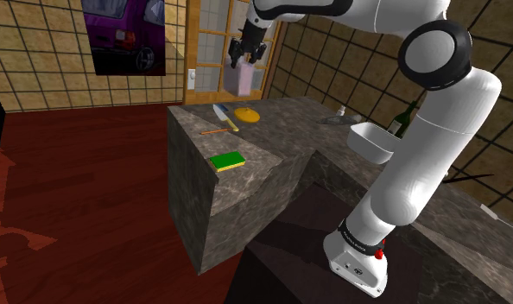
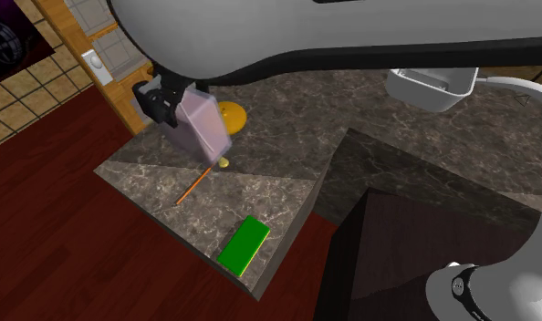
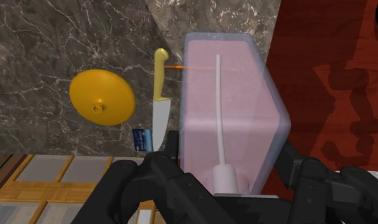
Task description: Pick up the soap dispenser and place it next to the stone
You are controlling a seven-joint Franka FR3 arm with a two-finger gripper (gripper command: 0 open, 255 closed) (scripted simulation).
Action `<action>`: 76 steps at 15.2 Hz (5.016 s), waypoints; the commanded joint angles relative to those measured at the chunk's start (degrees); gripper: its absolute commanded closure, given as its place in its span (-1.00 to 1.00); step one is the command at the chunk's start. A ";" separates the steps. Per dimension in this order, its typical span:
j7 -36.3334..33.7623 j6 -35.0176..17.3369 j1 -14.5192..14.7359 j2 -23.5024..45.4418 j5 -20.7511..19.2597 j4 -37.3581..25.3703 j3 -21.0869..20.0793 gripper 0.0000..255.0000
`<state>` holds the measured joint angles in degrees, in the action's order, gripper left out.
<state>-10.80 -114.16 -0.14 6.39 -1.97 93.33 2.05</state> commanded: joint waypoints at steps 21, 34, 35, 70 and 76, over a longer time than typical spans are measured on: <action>15.73 4.10 -7.44 -13.20 2.63 8.94 7.45 1.00; 33.26 5.38 -14.29 -17.96 4.10 13.00 17.82 1.00; 34.70 5.58 -14.79 -17.91 4.28 12.84 18.72 1.00; 63.79 -1.59 -24.11 -7.02 14.07 14.07 34.60 1.00; 65.14 -5.88 -24.13 -6.15 15.18 17.82 34.64 1.00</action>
<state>54.09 -119.34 -24.27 0.01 12.95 110.65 36.69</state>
